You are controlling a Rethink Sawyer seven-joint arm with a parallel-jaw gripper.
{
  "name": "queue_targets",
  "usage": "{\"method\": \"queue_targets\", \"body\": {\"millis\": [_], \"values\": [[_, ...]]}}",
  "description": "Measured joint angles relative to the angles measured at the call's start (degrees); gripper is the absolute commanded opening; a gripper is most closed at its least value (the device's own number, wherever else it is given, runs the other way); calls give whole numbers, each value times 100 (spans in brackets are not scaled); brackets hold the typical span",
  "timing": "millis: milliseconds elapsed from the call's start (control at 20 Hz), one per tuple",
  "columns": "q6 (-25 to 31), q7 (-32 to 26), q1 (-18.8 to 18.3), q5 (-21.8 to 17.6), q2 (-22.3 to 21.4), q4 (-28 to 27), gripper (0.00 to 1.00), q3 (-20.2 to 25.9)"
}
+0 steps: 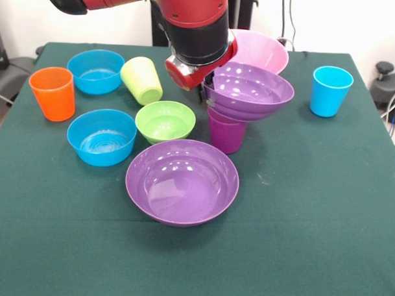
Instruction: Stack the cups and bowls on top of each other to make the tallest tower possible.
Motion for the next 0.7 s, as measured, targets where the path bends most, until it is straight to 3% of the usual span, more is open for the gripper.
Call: {"method": "queue_targets", "body": {"millis": [700], "values": [[0, 0, -2, -86, 1, 0, 0, -5]]}}
